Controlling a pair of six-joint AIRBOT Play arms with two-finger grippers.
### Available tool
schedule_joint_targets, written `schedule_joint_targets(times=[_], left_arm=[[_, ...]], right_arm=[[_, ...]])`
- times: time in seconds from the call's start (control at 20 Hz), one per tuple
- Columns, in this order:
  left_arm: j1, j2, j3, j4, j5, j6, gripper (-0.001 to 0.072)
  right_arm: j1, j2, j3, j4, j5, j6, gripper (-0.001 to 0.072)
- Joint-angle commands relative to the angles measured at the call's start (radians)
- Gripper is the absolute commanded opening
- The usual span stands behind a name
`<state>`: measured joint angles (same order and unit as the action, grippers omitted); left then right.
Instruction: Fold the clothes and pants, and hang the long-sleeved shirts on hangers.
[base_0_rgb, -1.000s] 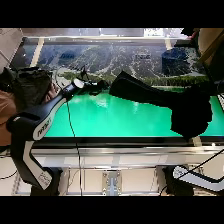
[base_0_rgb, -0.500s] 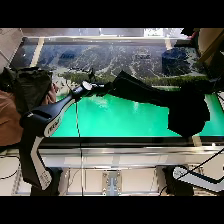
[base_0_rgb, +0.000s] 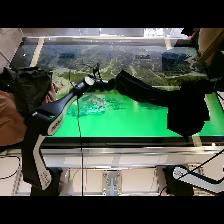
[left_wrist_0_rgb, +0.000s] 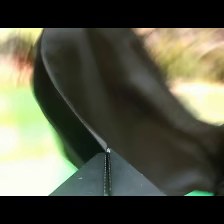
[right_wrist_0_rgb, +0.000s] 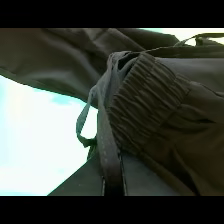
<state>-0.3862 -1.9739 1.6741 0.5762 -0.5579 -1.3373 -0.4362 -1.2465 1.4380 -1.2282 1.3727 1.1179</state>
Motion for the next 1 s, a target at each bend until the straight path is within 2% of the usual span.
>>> schedule_joint_targets(times=[0.0,0.1,0.3,0.35,0.45,0.7,0.95], left_arm=[[0.074,0.110,0.009,0.018,-0.013,0.037,0.0004],[0.135,0.206,0.009,0.161,-0.033,0.024,0.0003],[0.281,0.398,0.008,0.655,-0.232,-0.238,0.0003],[0.317,0.443,0.008,0.772,-0.291,-0.288,0.0003],[0.380,0.521,0.007,0.916,-0.372,-0.325,0.0003],[0.526,0.638,0.001,0.991,-0.437,-0.325,0.0003],[0.590,0.649,-0.016,0.996,-0.502,-0.323,0.0003]], right_arm=[[-0.001,0.033,0.039,-0.006,0.002,-0.005,0.0034],[-0.001,0.068,0.072,-0.016,0.008,-0.005,0.0034],[0.000,0.132,0.131,-0.051,0.035,0.002,0.0034],[-0.001,0.145,0.137,-0.061,0.033,0.016,0.0034],[0.000,0.163,0.140,-0.084,0.036,0.026,0.0034],[-0.005,0.156,0.138,-0.221,0.043,0.061,0.0034],[-0.013,0.040,0.031,-0.125,0.130,0.078,0.0034]])
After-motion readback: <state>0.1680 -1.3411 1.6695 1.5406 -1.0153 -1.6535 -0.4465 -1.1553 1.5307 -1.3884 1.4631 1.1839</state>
